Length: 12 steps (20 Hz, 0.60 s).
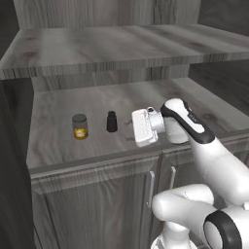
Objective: Collect the turmeric, mayonnaise, and shaker from the cabinet and place them next to the stove.
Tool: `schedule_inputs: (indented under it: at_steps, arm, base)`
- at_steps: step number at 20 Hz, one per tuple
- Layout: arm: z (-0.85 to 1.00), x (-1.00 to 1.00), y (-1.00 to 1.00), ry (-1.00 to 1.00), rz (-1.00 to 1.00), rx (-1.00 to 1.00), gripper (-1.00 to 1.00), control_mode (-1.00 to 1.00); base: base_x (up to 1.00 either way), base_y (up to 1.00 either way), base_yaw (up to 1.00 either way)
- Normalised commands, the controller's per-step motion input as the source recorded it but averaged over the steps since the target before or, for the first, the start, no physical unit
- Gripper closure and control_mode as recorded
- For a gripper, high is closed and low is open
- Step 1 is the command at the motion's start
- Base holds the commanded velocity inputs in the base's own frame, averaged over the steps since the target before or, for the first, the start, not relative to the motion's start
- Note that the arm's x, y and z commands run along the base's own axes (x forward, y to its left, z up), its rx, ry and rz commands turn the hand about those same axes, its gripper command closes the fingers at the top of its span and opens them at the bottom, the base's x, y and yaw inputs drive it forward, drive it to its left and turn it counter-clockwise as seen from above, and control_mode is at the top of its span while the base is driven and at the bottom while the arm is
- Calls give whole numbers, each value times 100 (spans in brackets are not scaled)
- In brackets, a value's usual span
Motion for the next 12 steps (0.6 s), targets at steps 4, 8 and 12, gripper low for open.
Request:
schedule_inputs:
  at_steps: [4,8,12]
  arm:
    - [1,22,0,0,0,0,-100,-100]
    - [1,9,0,0,-3,0,-100,-100]
    - [0,3,0,0,-6,0,-100,-100]
  base:
    - [0,0,0]
    - [0,0,0]
    - [0,0,0]
